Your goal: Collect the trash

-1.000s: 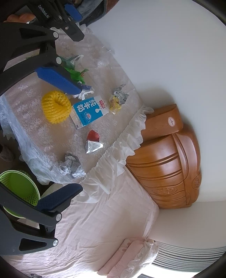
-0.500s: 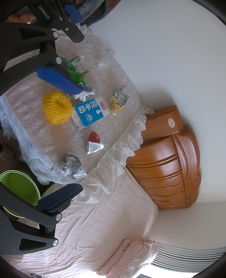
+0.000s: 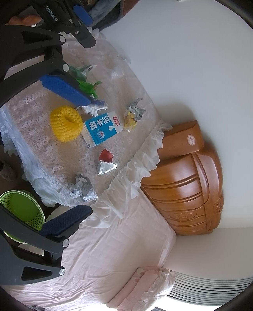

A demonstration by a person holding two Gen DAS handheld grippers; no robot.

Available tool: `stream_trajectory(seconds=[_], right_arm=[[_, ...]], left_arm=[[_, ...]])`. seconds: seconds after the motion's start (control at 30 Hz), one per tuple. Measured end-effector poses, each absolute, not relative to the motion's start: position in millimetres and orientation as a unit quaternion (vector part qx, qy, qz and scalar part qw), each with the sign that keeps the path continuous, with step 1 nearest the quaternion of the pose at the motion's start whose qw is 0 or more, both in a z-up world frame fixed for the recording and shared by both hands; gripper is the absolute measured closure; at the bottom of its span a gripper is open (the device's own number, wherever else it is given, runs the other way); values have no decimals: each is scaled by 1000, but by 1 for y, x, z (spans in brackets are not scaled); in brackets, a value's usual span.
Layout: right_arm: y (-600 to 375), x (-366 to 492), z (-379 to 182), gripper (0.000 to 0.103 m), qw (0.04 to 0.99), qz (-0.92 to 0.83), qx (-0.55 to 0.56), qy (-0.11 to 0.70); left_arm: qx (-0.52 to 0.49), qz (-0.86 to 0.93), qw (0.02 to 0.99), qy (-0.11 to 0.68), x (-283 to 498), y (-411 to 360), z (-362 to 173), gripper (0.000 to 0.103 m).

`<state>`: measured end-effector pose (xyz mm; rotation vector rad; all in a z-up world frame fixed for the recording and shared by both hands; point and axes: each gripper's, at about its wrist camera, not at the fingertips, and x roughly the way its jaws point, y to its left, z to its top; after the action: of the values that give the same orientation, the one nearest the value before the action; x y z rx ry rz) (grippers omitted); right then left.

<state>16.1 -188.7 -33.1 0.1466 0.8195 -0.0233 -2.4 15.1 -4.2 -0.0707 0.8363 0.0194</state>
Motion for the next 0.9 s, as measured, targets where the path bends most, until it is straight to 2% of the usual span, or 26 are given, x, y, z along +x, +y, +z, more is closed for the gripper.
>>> stream_trajectory(seconds=[0.73, 0.9], right_arm=[[-173, 4, -31, 2, 915, -6, 58, 399], [-170, 3, -38, 2, 912, -5, 55, 405]], left_arm=[[-49, 17, 910, 411, -14, 35, -8, 7], [-71, 18, 906, 416, -18, 62, -17, 7]])
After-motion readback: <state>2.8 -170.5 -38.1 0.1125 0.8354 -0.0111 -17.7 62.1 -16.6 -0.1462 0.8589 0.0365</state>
